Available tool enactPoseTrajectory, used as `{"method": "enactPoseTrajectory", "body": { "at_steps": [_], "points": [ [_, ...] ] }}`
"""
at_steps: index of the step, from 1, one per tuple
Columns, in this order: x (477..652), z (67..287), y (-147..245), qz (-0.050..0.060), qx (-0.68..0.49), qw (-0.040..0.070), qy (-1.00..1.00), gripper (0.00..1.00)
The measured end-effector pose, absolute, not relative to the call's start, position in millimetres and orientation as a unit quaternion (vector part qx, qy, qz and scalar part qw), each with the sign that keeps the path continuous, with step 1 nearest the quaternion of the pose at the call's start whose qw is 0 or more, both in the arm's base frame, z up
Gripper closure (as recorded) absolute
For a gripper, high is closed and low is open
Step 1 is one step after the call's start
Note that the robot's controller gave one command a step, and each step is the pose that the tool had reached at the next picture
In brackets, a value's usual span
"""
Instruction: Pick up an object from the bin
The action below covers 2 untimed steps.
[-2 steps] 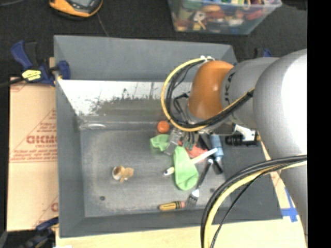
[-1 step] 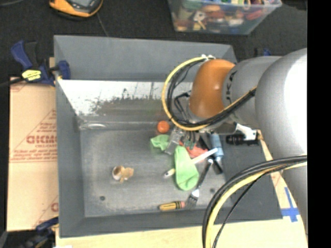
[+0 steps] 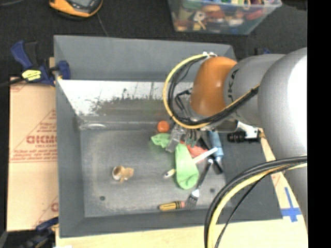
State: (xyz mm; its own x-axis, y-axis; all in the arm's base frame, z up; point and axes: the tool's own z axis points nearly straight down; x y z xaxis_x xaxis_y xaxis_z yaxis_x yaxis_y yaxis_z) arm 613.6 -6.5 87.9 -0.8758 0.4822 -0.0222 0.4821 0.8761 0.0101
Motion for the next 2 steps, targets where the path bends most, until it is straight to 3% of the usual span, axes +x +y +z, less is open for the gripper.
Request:
{"method": "enactPoseTrajectory", "body": {
  "at_steps": [1,2],
  "points": [
    [610.4,114.9,-6.9,0.001,0.248,0.006,0.969,1.0],
    [614.7,141.7,-7.5,0.003,0.247,0.014,0.969,1.0]
  ]
}}
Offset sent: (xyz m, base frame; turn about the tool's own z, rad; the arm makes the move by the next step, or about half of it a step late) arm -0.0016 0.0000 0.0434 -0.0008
